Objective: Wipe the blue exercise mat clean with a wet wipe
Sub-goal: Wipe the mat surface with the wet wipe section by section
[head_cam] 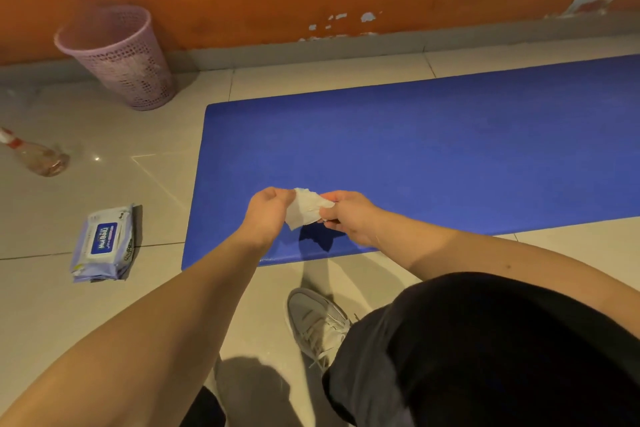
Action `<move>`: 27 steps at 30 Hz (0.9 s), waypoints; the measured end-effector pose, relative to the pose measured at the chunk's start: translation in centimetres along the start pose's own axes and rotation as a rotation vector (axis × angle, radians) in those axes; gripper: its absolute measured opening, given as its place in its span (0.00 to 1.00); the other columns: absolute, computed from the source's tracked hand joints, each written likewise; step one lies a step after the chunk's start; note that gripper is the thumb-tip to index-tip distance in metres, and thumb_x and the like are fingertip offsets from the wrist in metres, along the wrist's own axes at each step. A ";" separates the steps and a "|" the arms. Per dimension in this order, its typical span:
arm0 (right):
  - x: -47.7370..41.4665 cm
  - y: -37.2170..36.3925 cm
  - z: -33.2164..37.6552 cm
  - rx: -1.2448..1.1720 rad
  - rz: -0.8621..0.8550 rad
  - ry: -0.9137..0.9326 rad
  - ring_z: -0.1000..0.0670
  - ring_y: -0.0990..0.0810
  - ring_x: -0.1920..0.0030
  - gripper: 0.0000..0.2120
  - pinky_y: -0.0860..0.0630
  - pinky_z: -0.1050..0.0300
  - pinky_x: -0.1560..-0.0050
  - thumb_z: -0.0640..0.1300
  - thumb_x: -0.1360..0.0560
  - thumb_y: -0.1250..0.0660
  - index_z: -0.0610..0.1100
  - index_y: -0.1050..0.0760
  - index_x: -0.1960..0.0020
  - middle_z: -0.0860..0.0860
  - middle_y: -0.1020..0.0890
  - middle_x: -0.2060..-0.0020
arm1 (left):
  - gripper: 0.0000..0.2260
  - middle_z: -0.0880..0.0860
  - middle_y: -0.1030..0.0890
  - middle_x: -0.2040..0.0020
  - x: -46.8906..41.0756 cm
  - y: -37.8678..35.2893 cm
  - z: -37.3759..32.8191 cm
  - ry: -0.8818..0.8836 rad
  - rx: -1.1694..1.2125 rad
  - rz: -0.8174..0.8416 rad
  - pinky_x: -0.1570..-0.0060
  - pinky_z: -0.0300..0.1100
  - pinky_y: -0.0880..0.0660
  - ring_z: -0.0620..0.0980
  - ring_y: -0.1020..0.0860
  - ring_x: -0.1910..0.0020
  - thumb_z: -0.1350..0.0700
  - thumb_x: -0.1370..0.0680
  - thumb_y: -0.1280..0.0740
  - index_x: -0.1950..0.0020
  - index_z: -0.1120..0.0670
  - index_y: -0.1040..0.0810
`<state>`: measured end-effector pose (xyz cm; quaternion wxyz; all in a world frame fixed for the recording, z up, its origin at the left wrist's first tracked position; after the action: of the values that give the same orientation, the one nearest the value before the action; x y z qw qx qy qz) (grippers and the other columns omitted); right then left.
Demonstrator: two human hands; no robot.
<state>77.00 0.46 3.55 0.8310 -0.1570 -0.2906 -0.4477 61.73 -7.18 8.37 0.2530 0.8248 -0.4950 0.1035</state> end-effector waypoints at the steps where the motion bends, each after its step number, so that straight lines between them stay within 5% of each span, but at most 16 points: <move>1: 0.3 0.0 0.1 -0.092 0.020 -0.031 0.47 0.18 0.44 0.17 0.18 0.57 0.45 0.32 0.20 0.36 0.42 0.22 0.34 0.44 0.17 0.42 | 0.08 0.50 0.20 0.48 0.2 -0.1 -0.4 -0.047 -0.019 0.011 0.59 0.38 0.26 0.49 0.20 0.49 0.54 0.20 0.34 0.42 0.54 0.24; 5: 1.0 0.2 0.1 -0.446 0.089 -0.144 0.44 0.16 0.44 0.14 0.19 0.53 0.43 0.34 0.17 0.41 0.39 0.24 0.34 0.42 0.16 0.42 | 0.21 0.48 0.21 0.47 1.0 -1.0 -2.1 -0.200 -0.079 0.122 0.62 0.29 0.24 0.42 0.20 0.52 0.64 0.23 0.29 0.33 0.48 0.28; 8: 1.2 0.8 0.4 -0.543 0.113 -0.162 0.44 0.15 0.45 0.12 0.19 0.53 0.44 0.38 0.16 0.40 0.39 0.25 0.34 0.41 0.15 0.43 | 0.20 0.46 0.20 0.48 1.6 -1.7 -3.4 -0.270 -0.179 0.168 0.60 0.28 0.24 0.39 0.20 0.53 0.65 0.23 0.28 0.34 0.49 0.25; 12: 1.8 2.2 1.4 -0.211 -0.004 -0.099 0.48 0.17 0.50 0.13 0.18 0.56 0.50 0.41 0.19 0.32 0.41 0.24 0.35 0.43 0.16 0.45 | 0.05 0.48 0.21 0.51 1.7 -1.5 -4.7 -0.406 -0.494 0.073 0.53 0.42 0.22 0.49 0.22 0.51 0.58 0.21 0.30 0.50 0.48 0.19; 16: 3.4 3.5 5.1 0.101 -0.154 0.247 0.47 0.23 0.57 0.11 0.21 0.56 0.54 0.34 0.25 0.27 0.43 0.22 0.45 0.46 0.21 0.56 | 0.03 0.46 0.27 0.45 1.6 -1.1 -6.1 -0.441 -0.589 -0.038 0.44 0.43 0.34 0.48 0.35 0.41 0.57 0.21 0.30 0.52 0.50 0.17; 20: 5.8 2.8 9.0 0.290 -0.058 0.423 0.51 0.21 0.60 0.08 0.22 0.63 0.66 0.31 0.26 0.30 0.40 0.19 0.49 0.47 0.18 0.58 | 0.02 0.52 0.19 0.57 1.7 -1.1 -7.8 -0.429 -0.462 -0.046 0.59 0.48 0.23 0.56 0.21 0.55 0.57 0.22 0.31 0.53 0.55 0.19; 27: 7.3 3.0 13.1 0.511 0.000 0.387 0.49 0.17 0.64 0.13 0.17 0.59 0.58 0.33 0.26 0.28 0.38 0.20 0.42 0.39 0.14 0.52 | 0.07 0.50 0.18 0.60 1.9 -1.2 -10.2 -0.421 -0.288 -0.012 0.66 0.40 0.29 0.48 0.23 0.64 0.55 0.23 0.30 0.51 0.58 0.20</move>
<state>78.13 4.18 18.31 0.8834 0.1449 -0.2300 -0.3817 64.51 -2.87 17.43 0.2596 0.7865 -0.5417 -0.1435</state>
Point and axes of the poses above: each hand's wrist, its own x-axis away from the middle knuckle, its own y-axis out of the back of the hand, z = x × y, the point moved 6 cm from there along -x, towards the middle knuckle
